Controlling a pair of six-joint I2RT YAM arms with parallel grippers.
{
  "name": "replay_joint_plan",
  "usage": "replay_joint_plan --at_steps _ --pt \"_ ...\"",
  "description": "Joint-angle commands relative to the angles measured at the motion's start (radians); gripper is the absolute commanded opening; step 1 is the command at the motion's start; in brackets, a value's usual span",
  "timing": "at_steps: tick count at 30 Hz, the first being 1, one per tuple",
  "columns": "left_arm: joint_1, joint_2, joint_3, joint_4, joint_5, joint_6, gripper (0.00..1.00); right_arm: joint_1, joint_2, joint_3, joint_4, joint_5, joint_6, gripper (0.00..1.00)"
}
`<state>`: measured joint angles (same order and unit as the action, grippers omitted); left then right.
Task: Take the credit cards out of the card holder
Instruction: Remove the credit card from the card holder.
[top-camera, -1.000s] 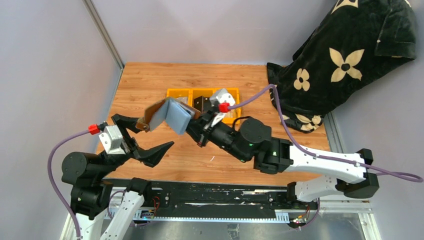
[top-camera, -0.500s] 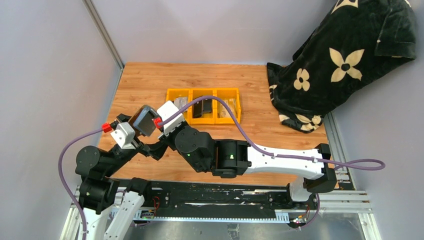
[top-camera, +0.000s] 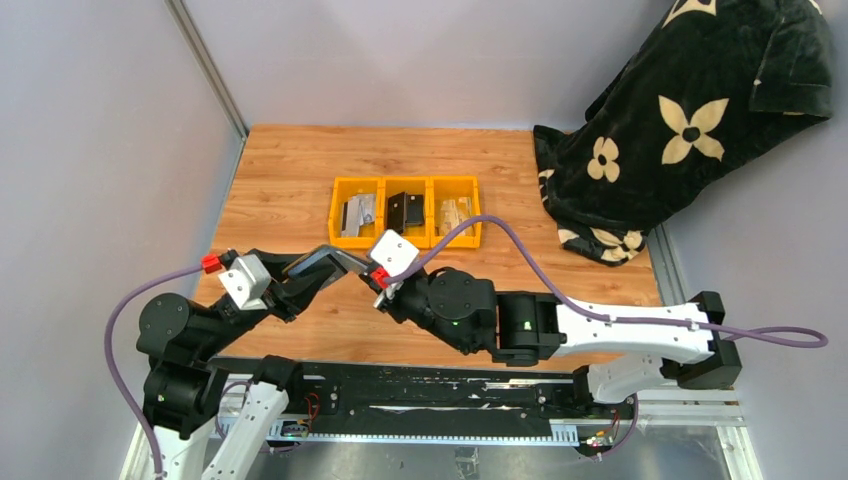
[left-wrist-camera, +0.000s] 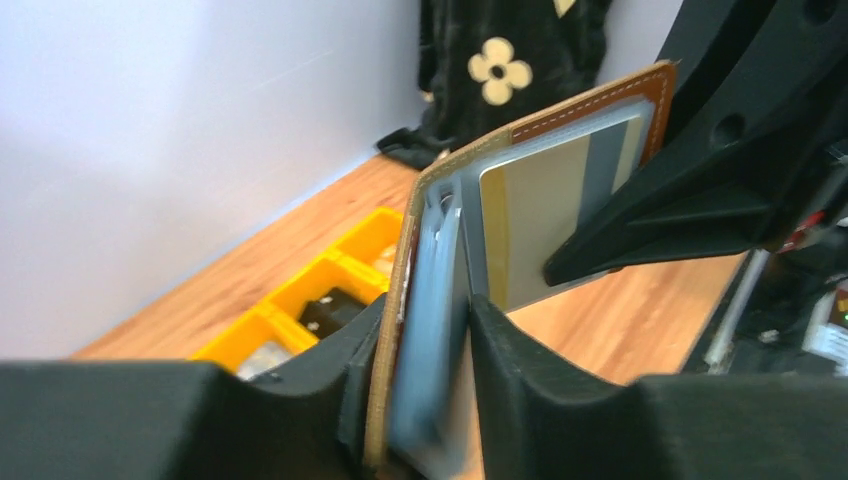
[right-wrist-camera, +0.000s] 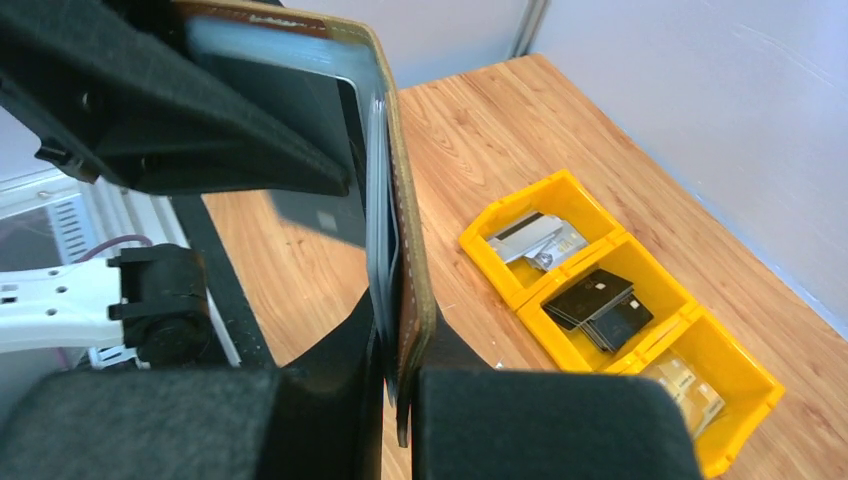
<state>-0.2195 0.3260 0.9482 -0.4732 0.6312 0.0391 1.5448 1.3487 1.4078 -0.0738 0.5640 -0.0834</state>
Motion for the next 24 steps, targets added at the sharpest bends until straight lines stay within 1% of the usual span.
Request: replay_joint_plan --at_steps 1,3,4,5,6,7,8,9,10,12,14,16,19,23,24 --pt "-0.001 0.042 0.046 -0.037 0.071 -0.024 0.33 0.007 -0.094 -0.068 0.11 -0.098 -0.002 0.0" --pt "-0.001 0.053 0.058 -0.042 0.109 -0.055 0.31 -0.009 -0.14 -0.131 0.154 -0.16 0.029 0.0" --pt "-0.001 0.06 0.062 -0.044 0.139 -0.077 0.32 -0.022 -0.16 -0.152 0.173 -0.198 0.049 0.0" --pt "-0.001 0.068 0.065 -0.048 0.167 -0.102 0.37 -0.037 -0.176 -0.17 0.187 -0.247 0.072 0.0" --pt "-0.001 0.077 0.069 -0.056 0.192 -0.136 0.44 -0.058 -0.191 -0.186 0.199 -0.291 0.113 0.0" --pt "-0.001 0.088 0.078 -0.075 0.217 -0.152 0.55 -0.088 -0.204 -0.2 0.211 -0.33 0.148 0.0" --pt "-0.001 0.099 0.085 -0.091 0.25 -0.161 0.6 -0.111 -0.216 -0.212 0.222 -0.374 0.177 0.0" --pt "-0.001 0.109 0.09 -0.104 0.268 -0.17 0.63 -0.131 -0.228 -0.223 0.236 -0.431 0.214 0.0" --pt "-0.001 0.118 0.093 -0.111 0.28 -0.176 0.63 -0.147 -0.237 -0.236 0.253 -0.475 0.238 0.0" --pt "-0.001 0.13 0.098 -0.103 0.285 -0.198 0.57 -0.179 -0.249 -0.257 0.282 -0.542 0.282 0.0" --pt "-0.001 0.137 0.101 -0.073 0.279 -0.235 0.44 -0.2 -0.257 -0.272 0.299 -0.602 0.308 0.0" --pt "-0.001 0.139 0.1 -0.03 0.274 -0.282 0.33 -0.208 -0.262 -0.288 0.306 -0.618 0.316 0.0" --pt "-0.001 0.147 0.103 0.016 0.273 -0.359 0.2 -0.214 -0.266 -0.303 0.311 -0.646 0.326 0.0" --pt "-0.001 0.171 0.127 0.034 0.319 -0.417 0.13 -0.236 -0.275 -0.332 0.315 -0.685 0.356 0.0" --pt "-0.001 0.177 0.128 0.045 0.34 -0.434 0.08 -0.249 -0.277 -0.338 0.316 -0.701 0.369 0.0"
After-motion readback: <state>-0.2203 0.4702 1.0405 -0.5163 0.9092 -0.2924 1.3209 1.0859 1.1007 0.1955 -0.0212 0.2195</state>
